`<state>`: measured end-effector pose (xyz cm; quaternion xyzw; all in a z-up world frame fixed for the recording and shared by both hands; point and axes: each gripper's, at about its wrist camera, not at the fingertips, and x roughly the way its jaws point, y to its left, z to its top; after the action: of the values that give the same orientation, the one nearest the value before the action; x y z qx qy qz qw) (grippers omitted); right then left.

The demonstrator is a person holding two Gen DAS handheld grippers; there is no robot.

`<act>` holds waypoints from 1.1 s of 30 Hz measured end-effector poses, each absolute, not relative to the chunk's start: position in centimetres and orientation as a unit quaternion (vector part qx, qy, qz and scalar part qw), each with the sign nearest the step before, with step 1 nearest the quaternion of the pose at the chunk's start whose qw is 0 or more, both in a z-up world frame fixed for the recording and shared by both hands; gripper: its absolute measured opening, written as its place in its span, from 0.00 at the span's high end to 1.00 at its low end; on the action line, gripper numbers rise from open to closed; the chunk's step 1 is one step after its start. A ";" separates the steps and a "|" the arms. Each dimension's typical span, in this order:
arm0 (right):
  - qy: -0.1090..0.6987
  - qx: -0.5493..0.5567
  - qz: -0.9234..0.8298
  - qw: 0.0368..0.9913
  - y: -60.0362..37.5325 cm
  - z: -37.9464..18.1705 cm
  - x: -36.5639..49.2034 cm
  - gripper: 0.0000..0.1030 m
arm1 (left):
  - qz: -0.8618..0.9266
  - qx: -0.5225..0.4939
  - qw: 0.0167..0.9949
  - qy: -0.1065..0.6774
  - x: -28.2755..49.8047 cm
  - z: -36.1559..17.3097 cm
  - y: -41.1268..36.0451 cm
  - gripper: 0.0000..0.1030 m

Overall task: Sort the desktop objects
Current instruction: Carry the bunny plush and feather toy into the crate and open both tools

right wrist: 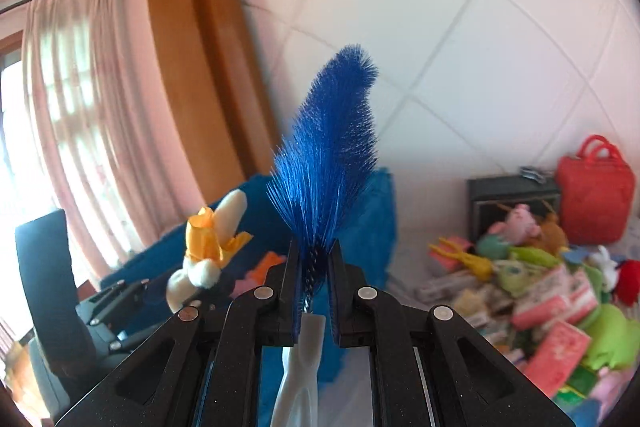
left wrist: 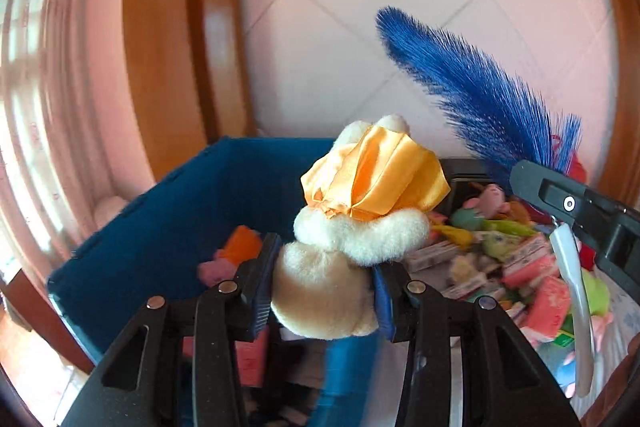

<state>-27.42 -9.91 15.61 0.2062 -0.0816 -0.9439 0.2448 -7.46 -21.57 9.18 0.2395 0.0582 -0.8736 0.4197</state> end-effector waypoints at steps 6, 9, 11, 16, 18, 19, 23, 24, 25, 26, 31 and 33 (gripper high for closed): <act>-0.062 0.259 -0.935 0.236 -21.3 14.6 -28.9 0.90 | -0.849 0.291 0.434 0.084 -3.5 8.1 -29.6 0.60; -0.054 0.287 -0.930 0.225 -25.1 13.5 -29.4 0.90 | -0.845 0.302 0.431 0.098 -2.2 7.3 -32.7 0.60; -0.048 0.294 -0.929 0.217 -27.1 13.1 -29.5 0.90 | -0.846 0.307 0.424 0.105 -1.4 7.0 -34.0 0.60; -0.029 0.299 -0.934 0.195 -30.0 12.5 -29.9 0.90 | -0.845 0.313 0.419 0.114 -0.5 6.4 -36.3 0.60; -0.017 0.293 -0.939 0.182 -30.9 12.5 -30.0 0.89 | -0.843 0.314 0.420 0.123 -0.1 6.4 -35.7 0.57; -0.012 0.291 -0.941 0.172 -31.3 12.5 -30.2 0.83 | -0.841 0.315 0.422 0.126 0.1 6.3 -36.1 0.56; 0.010 0.274 -0.952 0.136 -31.9 12.5 -30.6 0.37 | -0.836 0.322 0.422 0.137 0.7 6.2 -36.8 0.50; 0.014 0.273 -0.953 0.128 -32.1 12.5 -30.6 0.31 | -0.838 0.318 0.421 0.142 0.9 6.2 -37.1 0.49; 0.016 0.272 -0.954 0.124 -32.1 12.5 -30.6 0.20 | -0.837 0.317 0.422 0.143 0.9 6.3 -37.2 0.49; 0.017 0.271 -0.955 0.121 -32.1 12.4 -30.7 0.16 | -0.839 0.315 0.420 0.145 0.9 6.3 -37.0 0.47; 0.038 0.264 -0.958 0.109 -32.3 12.4 -30.4 0.01 | -0.845 0.301 0.417 0.145 1.4 6.5 -36.1 0.44; 0.042 0.262 -0.958 0.109 -32.3 12.4 -30.3 0.00 | -0.845 0.297 0.420 0.143 1.6 6.1 -36.2 0.43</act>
<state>-30.25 -32.26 12.36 0.2623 0.0416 -0.9579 0.1091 1.57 -36.24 6.15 0.2974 0.1427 -0.8454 0.4201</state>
